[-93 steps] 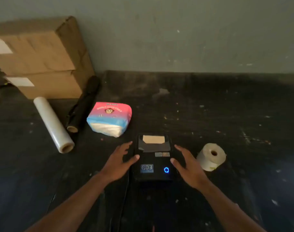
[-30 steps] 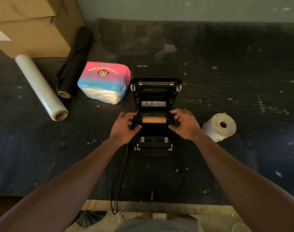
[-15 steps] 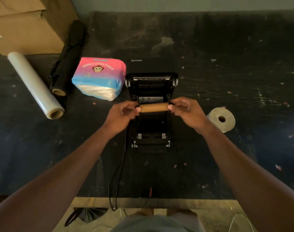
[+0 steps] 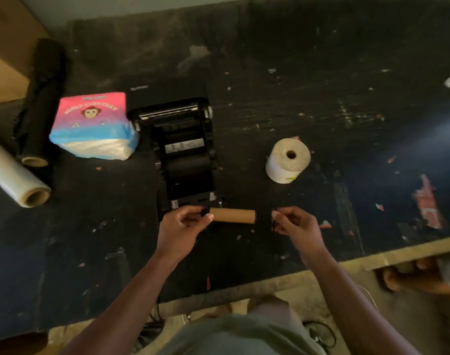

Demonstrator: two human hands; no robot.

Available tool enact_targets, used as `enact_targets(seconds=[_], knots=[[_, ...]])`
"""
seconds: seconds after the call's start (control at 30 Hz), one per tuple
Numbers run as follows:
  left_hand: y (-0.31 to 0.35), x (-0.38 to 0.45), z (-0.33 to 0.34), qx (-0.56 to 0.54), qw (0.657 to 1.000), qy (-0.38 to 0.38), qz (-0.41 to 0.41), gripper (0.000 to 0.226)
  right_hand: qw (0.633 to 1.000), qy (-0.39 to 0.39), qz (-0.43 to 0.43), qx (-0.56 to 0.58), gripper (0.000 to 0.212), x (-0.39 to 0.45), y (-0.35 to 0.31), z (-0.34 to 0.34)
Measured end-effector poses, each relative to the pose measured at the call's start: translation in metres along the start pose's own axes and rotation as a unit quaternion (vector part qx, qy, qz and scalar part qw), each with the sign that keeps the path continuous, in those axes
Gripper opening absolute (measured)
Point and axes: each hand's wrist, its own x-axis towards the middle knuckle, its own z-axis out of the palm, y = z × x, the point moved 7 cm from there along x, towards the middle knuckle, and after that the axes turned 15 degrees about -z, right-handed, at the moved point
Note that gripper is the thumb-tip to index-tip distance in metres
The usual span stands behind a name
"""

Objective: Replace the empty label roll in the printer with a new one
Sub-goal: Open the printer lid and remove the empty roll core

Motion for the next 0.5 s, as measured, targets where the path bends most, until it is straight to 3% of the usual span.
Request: enact_targets(seconds=[0.07,0.13,0.3,0.37,0.43,0.5], knots=[[0.007,0.0,0.01,0.01,1.0,0.006,0.006,0.019,0.981,0.041,-0.03,-0.188,0.024,0.004,0.018,-0.034],[0.018,0.0,0.022,0.029,0.999,0.004,0.018,0.018,0.937,0.036,-0.074,-0.339,0.026,0.007,0.028,-0.05],[0.041,0.003,0.055,0.077,0.996,-0.002,0.044,0.017,0.855,-0.034,-0.138,-0.499,0.042,0.013,0.037,-0.048],[0.049,0.006,0.065,0.094,0.994,0.004,0.049,0.018,0.89,0.01,-0.147,-0.431,0.04,0.015,0.028,-0.053],[0.055,0.009,0.076,0.107,0.993,0.001,0.055,0.02,0.97,0.06,-0.105,-0.21,0.036,0.015,0.022,-0.058],[0.058,0.013,0.087,0.12,0.991,-0.012,0.049,0.021,0.998,0.018,-0.057,0.014,0.042,0.014,0.019,-0.048]])
